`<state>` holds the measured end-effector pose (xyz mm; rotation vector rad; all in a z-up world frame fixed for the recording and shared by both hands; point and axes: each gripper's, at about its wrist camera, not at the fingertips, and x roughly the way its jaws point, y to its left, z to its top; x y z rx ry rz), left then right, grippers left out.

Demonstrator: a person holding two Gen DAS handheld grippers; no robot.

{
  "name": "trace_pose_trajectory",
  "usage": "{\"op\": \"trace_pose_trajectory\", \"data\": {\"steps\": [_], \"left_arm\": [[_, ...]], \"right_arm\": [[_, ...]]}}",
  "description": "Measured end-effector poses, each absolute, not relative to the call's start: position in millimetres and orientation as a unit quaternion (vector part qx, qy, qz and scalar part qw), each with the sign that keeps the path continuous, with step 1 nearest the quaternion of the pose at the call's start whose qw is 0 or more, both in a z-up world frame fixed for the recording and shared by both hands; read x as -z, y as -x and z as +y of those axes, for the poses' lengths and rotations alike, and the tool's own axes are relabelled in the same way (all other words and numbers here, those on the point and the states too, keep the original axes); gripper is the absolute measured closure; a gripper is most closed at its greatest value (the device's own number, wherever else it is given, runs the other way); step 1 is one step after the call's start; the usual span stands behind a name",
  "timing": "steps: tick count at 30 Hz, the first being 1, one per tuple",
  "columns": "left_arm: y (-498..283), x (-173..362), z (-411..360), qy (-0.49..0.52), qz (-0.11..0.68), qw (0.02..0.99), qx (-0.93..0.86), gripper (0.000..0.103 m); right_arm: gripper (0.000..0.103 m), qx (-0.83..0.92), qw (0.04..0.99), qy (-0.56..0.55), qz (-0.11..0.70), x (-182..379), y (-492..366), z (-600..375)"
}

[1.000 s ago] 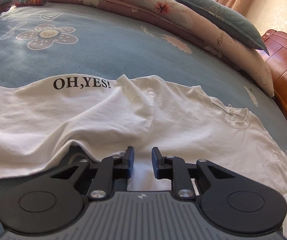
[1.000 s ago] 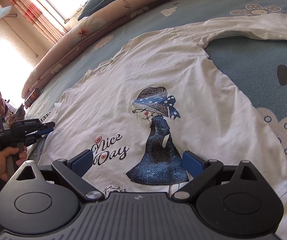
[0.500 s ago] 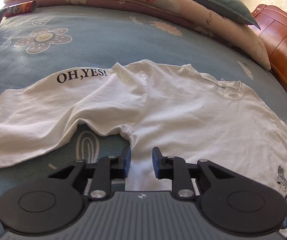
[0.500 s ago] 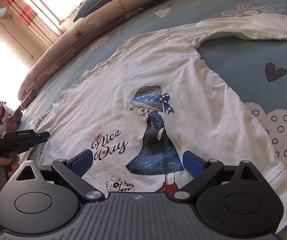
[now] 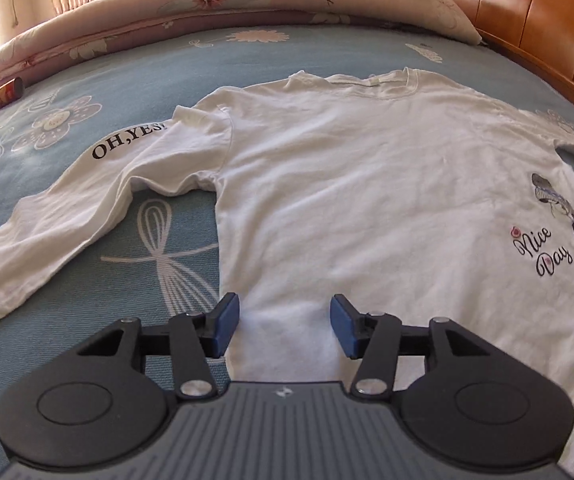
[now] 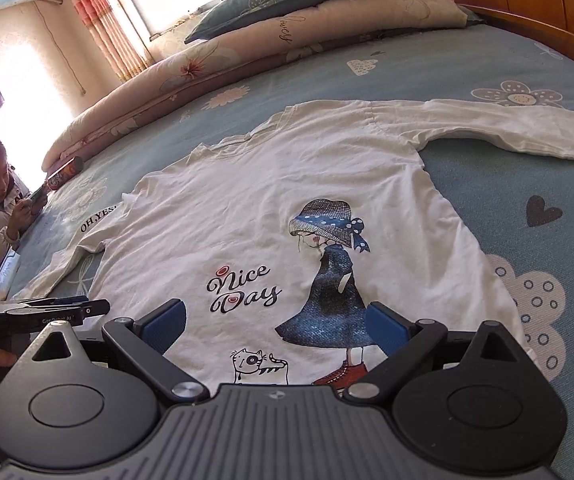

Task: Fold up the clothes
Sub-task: 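Release the hem and hold both tools open above the shirt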

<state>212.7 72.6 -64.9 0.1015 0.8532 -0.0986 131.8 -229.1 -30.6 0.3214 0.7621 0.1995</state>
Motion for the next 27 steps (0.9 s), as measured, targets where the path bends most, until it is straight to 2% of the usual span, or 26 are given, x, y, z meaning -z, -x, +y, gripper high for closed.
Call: {"op": "trace_pose_trajectory", "data": {"steps": [2,5,10,15,21,27], "left_arm": [[-199,52,71,-0.049,0.394,0.916,0.053,0.05],[-181,44,58,-0.039,0.366,0.924,0.108,0.038],[-158,73,32,-0.049,0.38,0.913,0.141,0.036],[-122,88,27,-0.044,0.363,0.924,0.11,0.025],[-91,86,25,-0.041,0.374,0.922,0.095,0.023],[-70,78,14,-0.073,0.372,0.919,0.108,0.022]], "right_arm": [[0.004,-0.102,0.92,-0.112,0.362,27,-130,-217],[0.003,-0.115,0.928,-0.04,0.352,35,-135,-193],[0.002,-0.111,0.918,0.032,0.379,78,-146,-162],[0.0,-0.111,0.93,0.034,0.349,90,-136,-161],[0.0,-0.11,0.94,0.038,0.321,100,-126,-161],[0.0,-0.115,0.937,0.036,0.329,82,-95,-182]]}}
